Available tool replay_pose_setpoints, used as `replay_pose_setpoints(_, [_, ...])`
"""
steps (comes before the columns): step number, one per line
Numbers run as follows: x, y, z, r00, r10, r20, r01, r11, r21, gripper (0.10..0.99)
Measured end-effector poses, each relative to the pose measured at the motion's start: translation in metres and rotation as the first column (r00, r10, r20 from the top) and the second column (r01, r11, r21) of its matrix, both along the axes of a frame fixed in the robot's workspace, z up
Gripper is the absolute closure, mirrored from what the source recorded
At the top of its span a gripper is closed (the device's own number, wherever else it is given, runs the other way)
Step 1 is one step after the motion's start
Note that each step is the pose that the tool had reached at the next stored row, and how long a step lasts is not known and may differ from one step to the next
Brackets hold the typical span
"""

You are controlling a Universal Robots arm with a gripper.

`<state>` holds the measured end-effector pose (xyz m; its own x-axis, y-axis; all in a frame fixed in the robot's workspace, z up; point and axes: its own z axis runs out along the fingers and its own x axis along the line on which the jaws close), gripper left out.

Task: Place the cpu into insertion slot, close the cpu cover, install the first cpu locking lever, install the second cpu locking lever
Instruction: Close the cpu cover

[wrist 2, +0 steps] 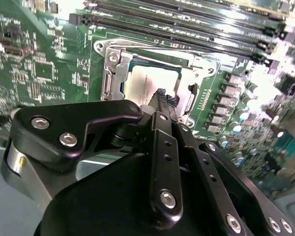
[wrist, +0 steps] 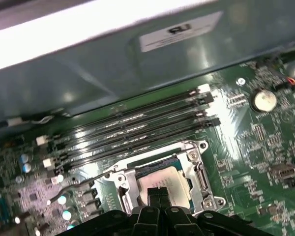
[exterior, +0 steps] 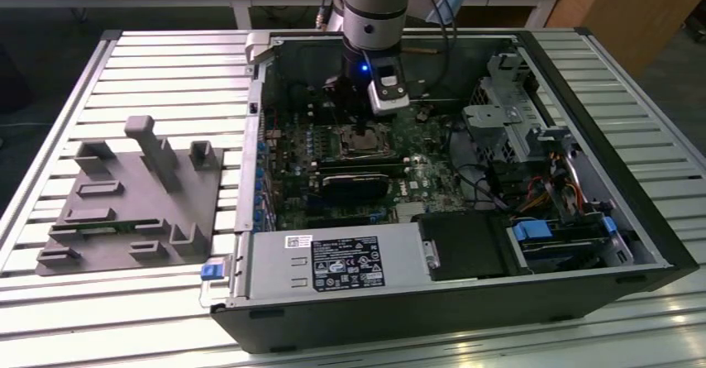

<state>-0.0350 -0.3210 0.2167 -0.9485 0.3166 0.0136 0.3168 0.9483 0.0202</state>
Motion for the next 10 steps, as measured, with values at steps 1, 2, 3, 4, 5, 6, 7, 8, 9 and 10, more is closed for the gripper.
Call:
replay_pose_setpoints(1, [0.0, 0.0, 0.0, 0.9998, 0.018, 0.0, -0.018, 0.9998, 0.0, 0.98])
replay_pose_setpoints(2, [0.0, 0.0, -0.0001, 0.9993, 0.037, 0.0, -0.037, 0.9993, 0.0, 0.98])
replay_pose_setpoints(3, [0.0, 0.0, -0.0001, 0.9985, 0.055, 0.0, -0.055, 0.9985, 0.0, 0.98])
replay_pose_setpoints(4, [0.0, 0.0, -0.0002, 0.9974, 0.072, 0.0, -0.072, 0.9974, 0.0, 0.98])
replay_pose_setpoints(5, [0.0, 0.0, -0.0002, 0.9959, 0.09, 0.0, -0.09, 0.9959, 0.0, 0.98])
replay_pose_setpoints(6, [0.0, 0.0, -0.0003, 0.9941, 0.108, 0.0, -0.108, 0.9941, 0.0, 0.98])
replay_pose_setpoints(7, [0.0, 0.0, -0.0003, 0.992, 0.126, 0.0, -0.126, 0.992, 0.0, 0.98])
replay_pose_setpoints(8, [0.0, 0.0, -0.0003, 0.9894, 0.145, 0.0, -0.145, 0.9894, 0.0, 0.98])
replay_pose_setpoints(9, [0.0, 0.0, -0.0004, 0.9867, 0.163, 0.0001, -0.163, 0.9867, 0.0, 0.98])
replay_pose_setpoints(10, [0.0, 0.0, -0.0004, 0.9835, 0.181, 0.0, -0.181, 0.9835, 0.0, 0.98])
